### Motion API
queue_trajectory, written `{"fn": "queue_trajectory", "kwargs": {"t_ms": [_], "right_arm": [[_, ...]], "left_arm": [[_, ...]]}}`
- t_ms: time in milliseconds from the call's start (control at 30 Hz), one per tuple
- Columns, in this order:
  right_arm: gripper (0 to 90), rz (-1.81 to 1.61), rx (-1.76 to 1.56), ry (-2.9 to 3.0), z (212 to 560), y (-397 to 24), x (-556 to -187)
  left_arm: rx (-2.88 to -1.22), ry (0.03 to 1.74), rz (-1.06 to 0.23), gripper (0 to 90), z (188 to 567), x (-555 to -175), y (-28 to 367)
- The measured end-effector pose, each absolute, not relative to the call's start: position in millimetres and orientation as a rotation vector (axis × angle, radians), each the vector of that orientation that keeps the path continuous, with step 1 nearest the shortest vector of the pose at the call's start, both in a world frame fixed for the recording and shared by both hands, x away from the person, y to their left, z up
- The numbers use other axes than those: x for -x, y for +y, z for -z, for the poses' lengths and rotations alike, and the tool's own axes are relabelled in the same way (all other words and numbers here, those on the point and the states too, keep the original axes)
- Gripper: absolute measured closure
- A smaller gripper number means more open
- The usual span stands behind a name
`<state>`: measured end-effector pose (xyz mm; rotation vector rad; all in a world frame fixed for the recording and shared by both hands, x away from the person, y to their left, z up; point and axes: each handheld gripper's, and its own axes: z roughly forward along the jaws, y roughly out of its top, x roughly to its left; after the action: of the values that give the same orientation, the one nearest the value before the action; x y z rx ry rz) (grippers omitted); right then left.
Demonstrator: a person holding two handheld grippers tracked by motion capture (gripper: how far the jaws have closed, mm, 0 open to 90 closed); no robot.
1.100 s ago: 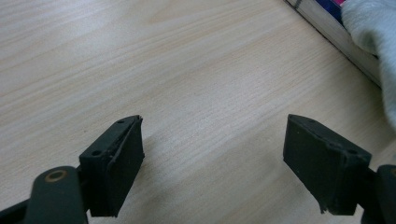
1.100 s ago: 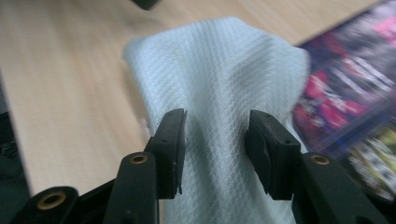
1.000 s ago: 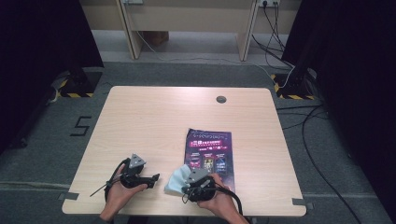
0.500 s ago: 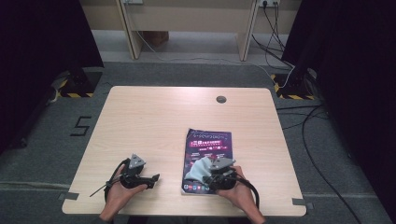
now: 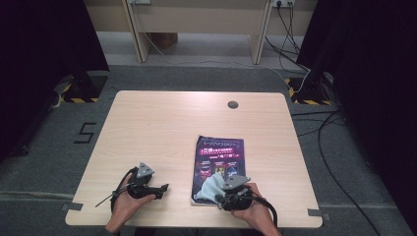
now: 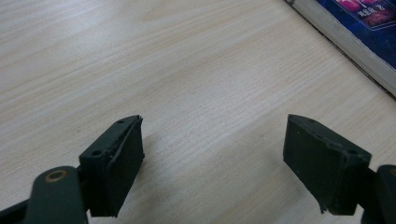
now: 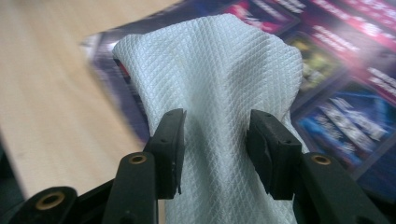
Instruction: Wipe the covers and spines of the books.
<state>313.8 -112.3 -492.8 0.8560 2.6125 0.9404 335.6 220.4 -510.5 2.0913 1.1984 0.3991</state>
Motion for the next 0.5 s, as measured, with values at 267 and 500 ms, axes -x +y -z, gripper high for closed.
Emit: {"fn": "queue_trajectory", "kwargs": {"t_ms": [267, 500], "right_arm": [[55.3, -0.945, -0.853, 2.630, 492, -117, -311], [54.6, -0.903, -0.974, 2.558, 491, -149, -326]], "left_arm": [[-2.084, 1.194, -0.401, 19.4, 510, -335, 221], [-2.089, 1.194, -0.399, 19.4, 510, -336, 221]]}}
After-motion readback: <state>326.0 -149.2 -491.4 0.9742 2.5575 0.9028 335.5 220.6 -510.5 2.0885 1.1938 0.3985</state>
